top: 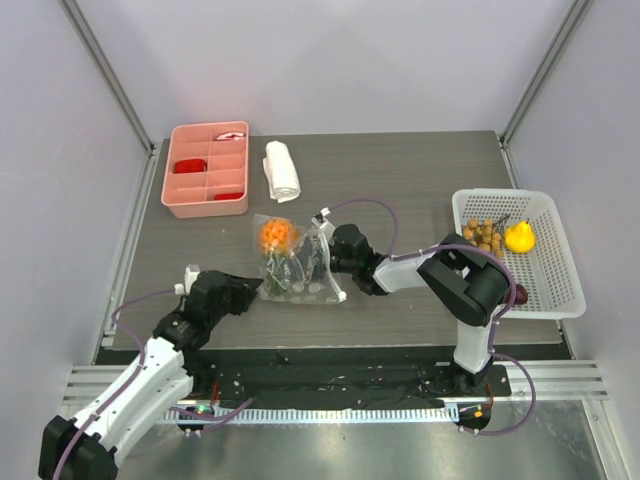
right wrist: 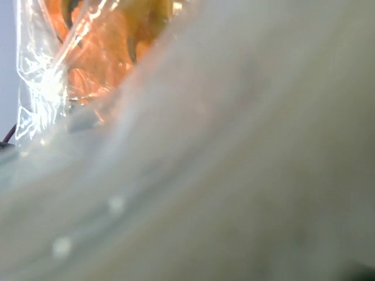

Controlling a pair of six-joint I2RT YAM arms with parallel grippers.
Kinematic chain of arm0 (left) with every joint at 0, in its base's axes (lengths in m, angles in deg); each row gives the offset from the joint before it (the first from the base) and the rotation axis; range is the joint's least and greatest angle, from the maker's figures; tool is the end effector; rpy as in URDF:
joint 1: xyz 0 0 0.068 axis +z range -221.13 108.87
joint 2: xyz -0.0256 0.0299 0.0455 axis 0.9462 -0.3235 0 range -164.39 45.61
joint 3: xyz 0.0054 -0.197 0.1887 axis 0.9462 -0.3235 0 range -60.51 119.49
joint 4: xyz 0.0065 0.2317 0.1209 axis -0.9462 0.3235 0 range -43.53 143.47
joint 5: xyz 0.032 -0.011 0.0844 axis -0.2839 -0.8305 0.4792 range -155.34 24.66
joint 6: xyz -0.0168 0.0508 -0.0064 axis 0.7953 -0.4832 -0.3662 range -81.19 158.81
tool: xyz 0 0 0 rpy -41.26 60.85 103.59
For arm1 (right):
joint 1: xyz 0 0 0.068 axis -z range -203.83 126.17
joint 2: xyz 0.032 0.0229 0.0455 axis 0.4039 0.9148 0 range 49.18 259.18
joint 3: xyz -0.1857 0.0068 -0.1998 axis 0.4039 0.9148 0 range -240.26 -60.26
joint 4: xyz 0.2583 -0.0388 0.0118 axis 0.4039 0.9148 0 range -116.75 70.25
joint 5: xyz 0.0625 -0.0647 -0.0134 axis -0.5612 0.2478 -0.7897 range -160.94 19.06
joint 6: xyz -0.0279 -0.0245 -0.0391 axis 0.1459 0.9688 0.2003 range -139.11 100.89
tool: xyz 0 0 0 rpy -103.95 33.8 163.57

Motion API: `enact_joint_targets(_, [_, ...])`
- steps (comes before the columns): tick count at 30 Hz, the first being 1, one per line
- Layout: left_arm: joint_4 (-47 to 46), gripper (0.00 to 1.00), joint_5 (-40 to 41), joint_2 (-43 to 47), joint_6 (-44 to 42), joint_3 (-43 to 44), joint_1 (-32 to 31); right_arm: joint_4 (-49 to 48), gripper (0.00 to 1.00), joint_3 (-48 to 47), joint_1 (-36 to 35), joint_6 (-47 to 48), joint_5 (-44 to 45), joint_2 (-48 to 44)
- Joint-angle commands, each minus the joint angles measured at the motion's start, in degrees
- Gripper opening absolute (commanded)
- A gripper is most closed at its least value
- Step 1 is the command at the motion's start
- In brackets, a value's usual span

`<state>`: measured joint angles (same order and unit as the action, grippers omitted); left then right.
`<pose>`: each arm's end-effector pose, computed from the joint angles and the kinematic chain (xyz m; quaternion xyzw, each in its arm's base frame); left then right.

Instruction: Open the zip-top bag and remove the fake food

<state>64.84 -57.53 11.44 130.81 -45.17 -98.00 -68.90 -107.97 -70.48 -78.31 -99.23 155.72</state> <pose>0.1270 -0.0589 0.1734 -0.5065 0.7369 -0.3509 0.2781 0.2447 0.2838 0.1578 -0.0600 0.7892 0.5801 0.1926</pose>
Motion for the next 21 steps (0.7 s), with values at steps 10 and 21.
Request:
enact_joint_targets(10, [8.3, 0.00, 11.2, 0.6, -12.2, 6.6, 1.6, 6.2, 0.01, -2.0, -0.5, 5.2, -1.4, -5.6])
enact_joint_targets(21, [10.7, 0.00, 23.6, 0.4, -23.8, 8.7, 1.6, 21.8, 0.01, -3.2, 3.5, 11.3, -11.1, -13.7])
